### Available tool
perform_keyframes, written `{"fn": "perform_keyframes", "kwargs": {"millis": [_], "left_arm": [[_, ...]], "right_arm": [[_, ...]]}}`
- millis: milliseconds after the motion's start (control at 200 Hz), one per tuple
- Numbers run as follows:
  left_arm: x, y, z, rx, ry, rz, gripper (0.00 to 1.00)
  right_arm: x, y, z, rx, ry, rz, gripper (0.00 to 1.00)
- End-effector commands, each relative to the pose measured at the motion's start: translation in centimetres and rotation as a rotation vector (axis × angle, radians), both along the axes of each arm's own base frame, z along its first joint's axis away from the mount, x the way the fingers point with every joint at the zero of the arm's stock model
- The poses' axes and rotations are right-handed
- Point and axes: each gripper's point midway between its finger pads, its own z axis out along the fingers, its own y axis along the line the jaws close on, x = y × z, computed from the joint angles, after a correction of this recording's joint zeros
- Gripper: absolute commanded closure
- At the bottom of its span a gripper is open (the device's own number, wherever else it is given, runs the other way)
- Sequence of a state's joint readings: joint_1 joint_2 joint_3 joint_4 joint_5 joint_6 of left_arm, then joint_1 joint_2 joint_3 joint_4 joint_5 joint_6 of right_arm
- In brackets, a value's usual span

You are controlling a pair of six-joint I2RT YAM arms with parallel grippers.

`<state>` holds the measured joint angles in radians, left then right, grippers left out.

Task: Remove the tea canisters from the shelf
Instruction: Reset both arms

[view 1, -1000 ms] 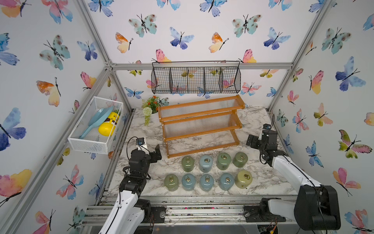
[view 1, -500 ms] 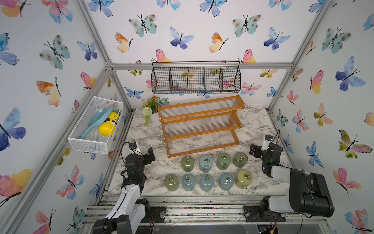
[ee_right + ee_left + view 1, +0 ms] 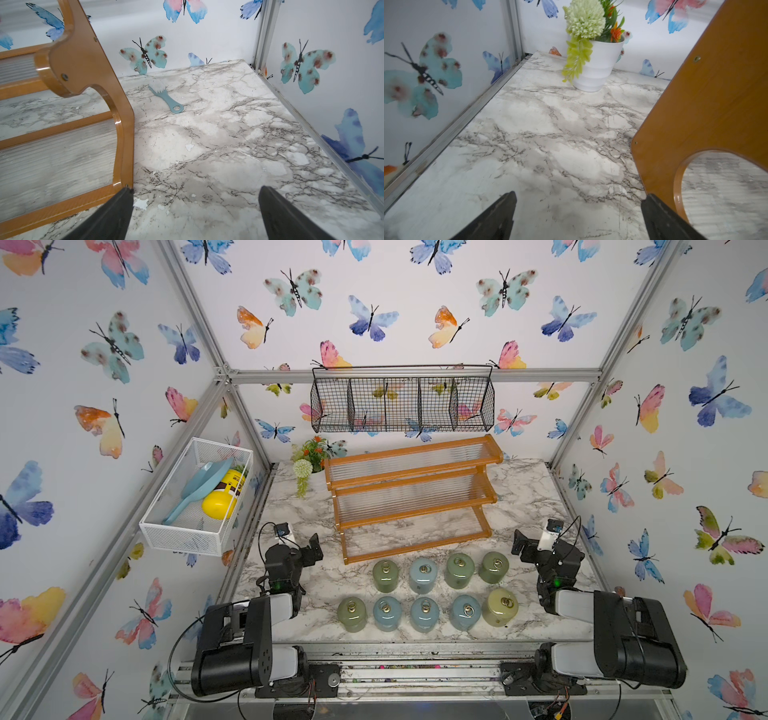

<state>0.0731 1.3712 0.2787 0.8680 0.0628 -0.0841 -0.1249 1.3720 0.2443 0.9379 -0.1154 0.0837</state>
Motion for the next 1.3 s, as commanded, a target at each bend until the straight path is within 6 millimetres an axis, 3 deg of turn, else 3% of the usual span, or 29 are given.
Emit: {"fn": "perform_keyframes", "kwargs": {"millis": [0,50,95,145,205,305,425,521,676,781,821,911,1021,1061,1141,1296], "left_arm": [[0.5,-2.4,1.1,0.103,-0.063,-0.072,0.02],[-0.4,-2.3,0.6,0.097,-0.075,-0.059,0.02],[-1.0,-2.0,1.3,0.093,-0.157,-0.037,0.02],[-0.8,-1.8,1.9,0.094,-0.178,-0.024,0.01],[-0.4,-1.8,0.7,0.093,-0.076,-0.027,0.02],[-0.8,-1.9,1.5,0.099,-0.160,-0.028,0.02],[-0.5,-1.8,0.7,0.097,-0.089,-0.029,0.01],[-0.4,-1.8,1.3,0.097,-0.124,-0.028,0.02],[-0.4,-1.8,0.9,0.097,-0.098,-0.029,0.02],[-0.4,-1.8,0.9,0.098,-0.097,-0.029,0.02],[-0.4,-1.8,0.9,0.097,-0.096,-0.028,0.01],[-0.4,-1.9,0.9,0.097,-0.097,-0.030,0.01],[-0.4,-1.9,0.9,0.099,-0.096,-0.029,0.02],[-0.5,-1.9,0.8,0.098,-0.096,-0.030,0.02],[-0.4,-1.9,0.9,0.097,-0.097,-0.029,0.02],[-0.4,-1.8,0.9,0.098,-0.099,-0.029,0.02]], "right_arm": [[-0.4,0.6,1.7,-0.018,-0.082,0.033,0.00],[-0.8,0.6,1.9,-0.021,-0.097,0.033,0.00],[-1.2,0.8,2.2,-0.024,-0.114,0.037,0.00],[-1.6,0.9,2.4,-0.027,-0.132,0.040,0.00],[-2.0,1.0,2.6,-0.028,-0.145,0.042,0.01],[-2.1,1.3,2.7,-0.033,-0.153,0.061,0.01],[-1.5,1.3,2.4,-0.030,-0.130,0.064,0.01],[-0.9,1.1,2.1,-0.027,-0.110,0.061,0.01],[0.0,2.2,2.0,-0.001,-0.108,0.126,0.01],[-0.7,2.7,0.3,-0.002,-0.153,0.112,0.01],[-0.4,3.0,1.6,0.002,-0.232,0.114,0.00],[1.0,3.1,-0.7,-0.030,-0.060,0.119,0.00],[1.7,4.4,-0.3,-0.044,-0.093,0.174,0.00],[1.8,4.2,-1.1,-0.051,-0.035,0.163,0.00],[1.8,4.4,-0.3,-0.051,-0.099,0.161,0.00],[1.9,4.5,-0.8,-0.055,-0.064,0.166,0.00]]}}
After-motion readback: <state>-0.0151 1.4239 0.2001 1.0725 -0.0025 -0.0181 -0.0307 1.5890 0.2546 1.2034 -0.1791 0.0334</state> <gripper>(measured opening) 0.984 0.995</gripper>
